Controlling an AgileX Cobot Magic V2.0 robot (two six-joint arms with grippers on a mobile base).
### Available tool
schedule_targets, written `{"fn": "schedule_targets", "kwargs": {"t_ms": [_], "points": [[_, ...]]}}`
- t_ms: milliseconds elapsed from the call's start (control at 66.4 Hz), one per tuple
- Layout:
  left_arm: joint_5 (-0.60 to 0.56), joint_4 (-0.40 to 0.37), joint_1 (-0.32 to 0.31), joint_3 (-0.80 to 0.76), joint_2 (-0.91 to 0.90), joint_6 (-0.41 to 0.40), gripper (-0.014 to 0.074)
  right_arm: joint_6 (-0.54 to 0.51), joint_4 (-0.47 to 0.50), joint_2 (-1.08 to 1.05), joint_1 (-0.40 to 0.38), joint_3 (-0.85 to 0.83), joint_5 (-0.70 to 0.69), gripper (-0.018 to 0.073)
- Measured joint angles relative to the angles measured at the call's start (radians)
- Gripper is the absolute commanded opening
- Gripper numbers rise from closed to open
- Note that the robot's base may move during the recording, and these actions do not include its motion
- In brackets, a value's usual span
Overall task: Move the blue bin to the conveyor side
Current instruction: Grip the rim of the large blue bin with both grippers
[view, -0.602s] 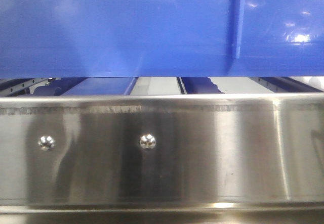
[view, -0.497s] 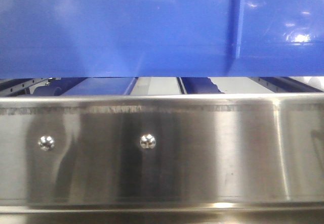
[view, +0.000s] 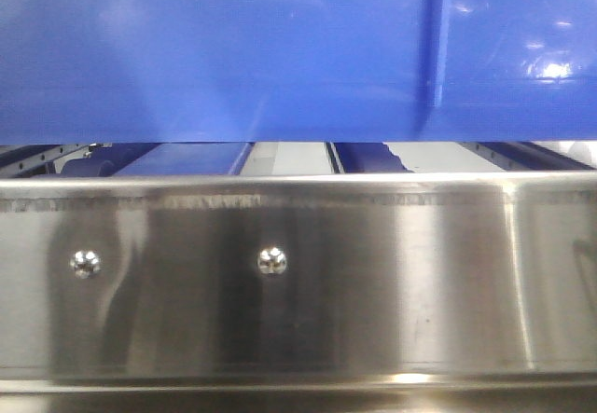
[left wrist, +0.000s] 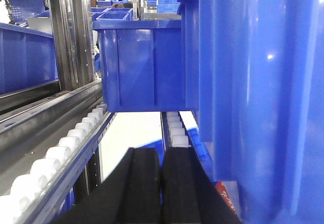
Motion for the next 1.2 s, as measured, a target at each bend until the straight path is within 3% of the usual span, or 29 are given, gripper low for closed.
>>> {"fn": "schedule_targets", "kwargs": {"t_ms": [557,662,783,903,1099,1129,1204], "points": [[-0.099,-0.008,0.0,0.003,0.0,-0.002,-0.0006,0.0,0.0,0.0,0.0,0.0,-0.114,-0.0089],[-0.022,-0.01,0.0,-0.06,-0.002,-0.002,-0.0006,0.0,0.0,0.0,0.0,-0.055,-0.051,-0.0089],[0.136,0.028,0.0,-0.241,0.01,-0.002,0.001,0.0,0.0,-0.003,0.0,-0.195,0.025,-0.007],[0.265,0.047,0.0,-0.425,0.074,-0.002,0.0133,0.0,0.0,0.001,0.006,-0.327,0.055,0.0097],[0.408,0.051,0.0,-0.697,0.243,-0.002,0.0396,0.0,0.0,0.128,0.032,-0.506,0.055,0.0533],[0.418,0.051,0.0,-0.733,0.269,-0.002,0.0435,0.0,0.0,0.154,0.034,-0.529,0.055,0.0573],[0.432,0.053,-0.014,-0.79,0.33,-0.002,0.0502,0.0,0.0,0.227,0.041,-0.591,0.057,0.0559]]}}
